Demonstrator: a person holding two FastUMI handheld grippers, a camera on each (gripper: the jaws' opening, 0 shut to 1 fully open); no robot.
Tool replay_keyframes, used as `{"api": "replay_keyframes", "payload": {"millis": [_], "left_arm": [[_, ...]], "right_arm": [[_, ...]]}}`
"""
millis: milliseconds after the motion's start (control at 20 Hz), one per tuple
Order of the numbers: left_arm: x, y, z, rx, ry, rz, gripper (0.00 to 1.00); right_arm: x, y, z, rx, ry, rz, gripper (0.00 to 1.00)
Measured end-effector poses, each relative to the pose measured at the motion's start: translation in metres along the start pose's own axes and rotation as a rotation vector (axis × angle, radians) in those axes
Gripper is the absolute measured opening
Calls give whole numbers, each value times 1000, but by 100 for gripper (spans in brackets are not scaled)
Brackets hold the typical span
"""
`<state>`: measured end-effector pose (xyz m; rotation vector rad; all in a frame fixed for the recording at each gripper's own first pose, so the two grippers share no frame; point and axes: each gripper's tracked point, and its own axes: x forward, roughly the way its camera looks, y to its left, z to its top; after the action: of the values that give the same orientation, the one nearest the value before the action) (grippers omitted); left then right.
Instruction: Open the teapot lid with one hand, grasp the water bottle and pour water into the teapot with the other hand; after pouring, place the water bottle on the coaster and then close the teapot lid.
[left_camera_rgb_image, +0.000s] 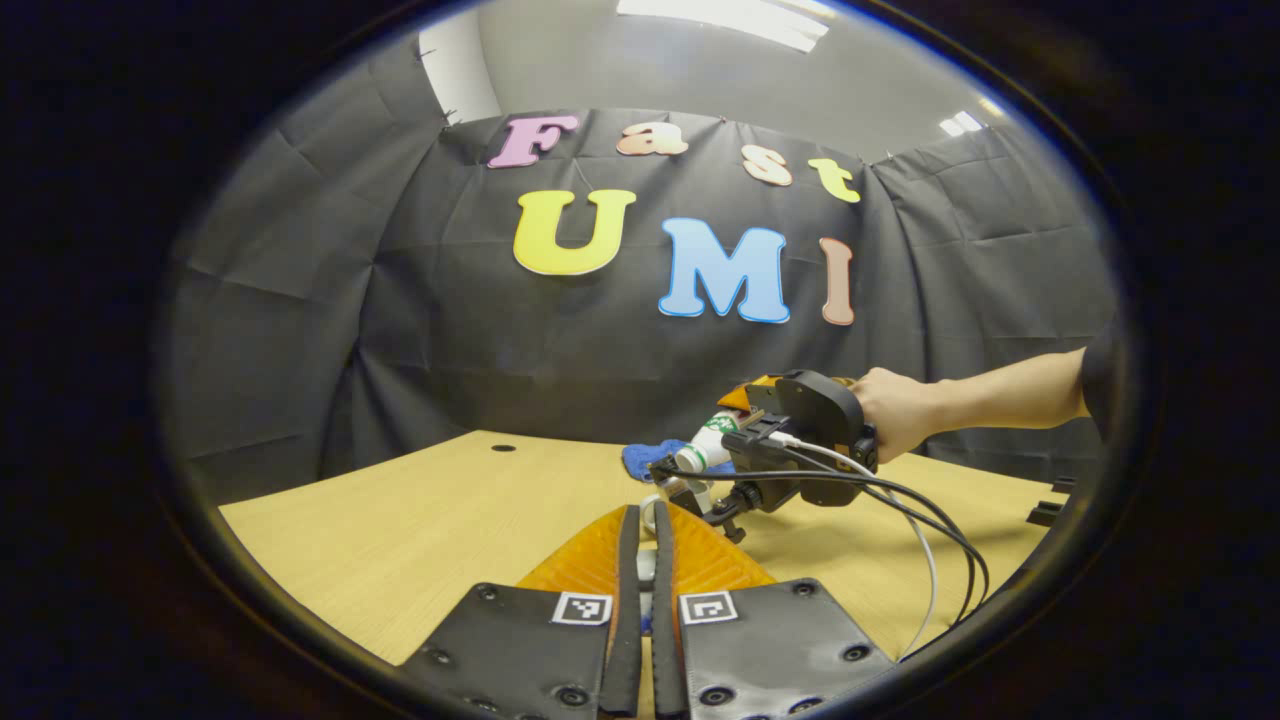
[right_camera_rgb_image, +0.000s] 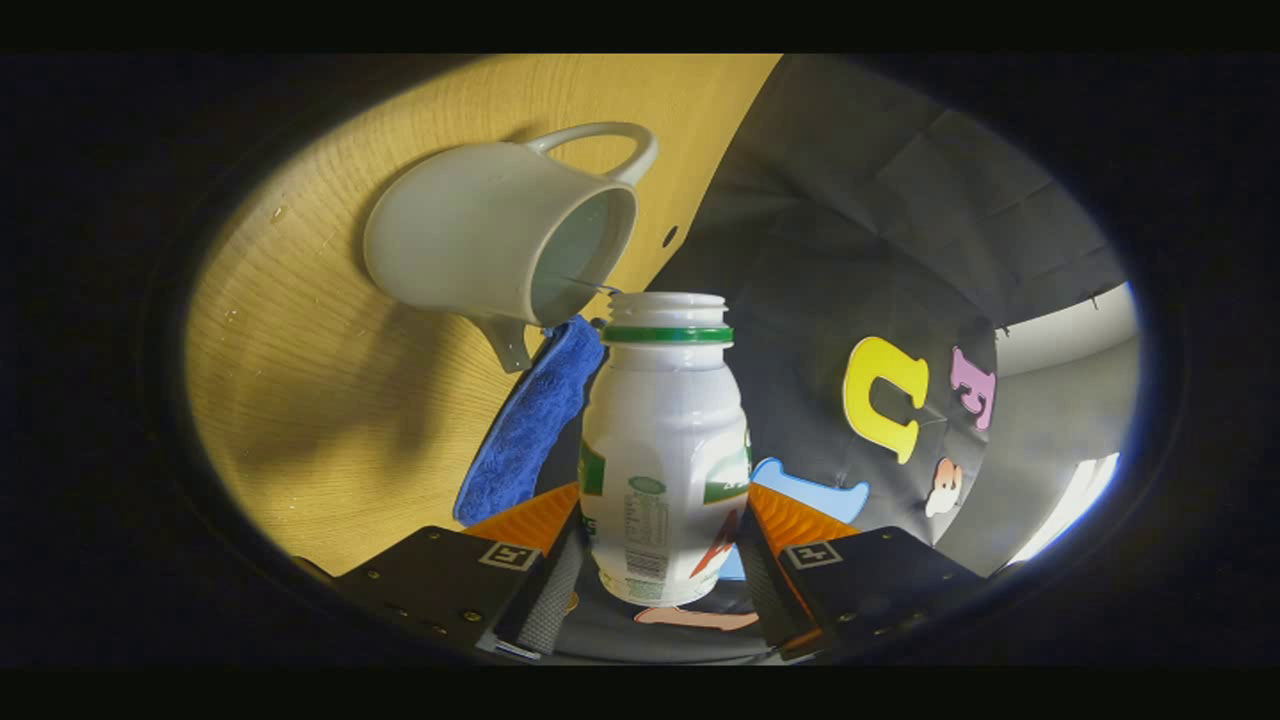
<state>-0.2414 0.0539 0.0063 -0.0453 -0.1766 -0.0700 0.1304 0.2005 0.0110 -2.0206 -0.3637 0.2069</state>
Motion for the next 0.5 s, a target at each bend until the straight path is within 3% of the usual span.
{"api": "replay_keyframes", "payload": {"millis": [450,500], "left_arm": [[-1,-1,2,19,-8,4,11],[0,0,0,18,-5,5,14]], "right_arm": [[1,-6,3,-28,-12,-17,74],[1,-7,2,-30,-11,-19,74]]}}
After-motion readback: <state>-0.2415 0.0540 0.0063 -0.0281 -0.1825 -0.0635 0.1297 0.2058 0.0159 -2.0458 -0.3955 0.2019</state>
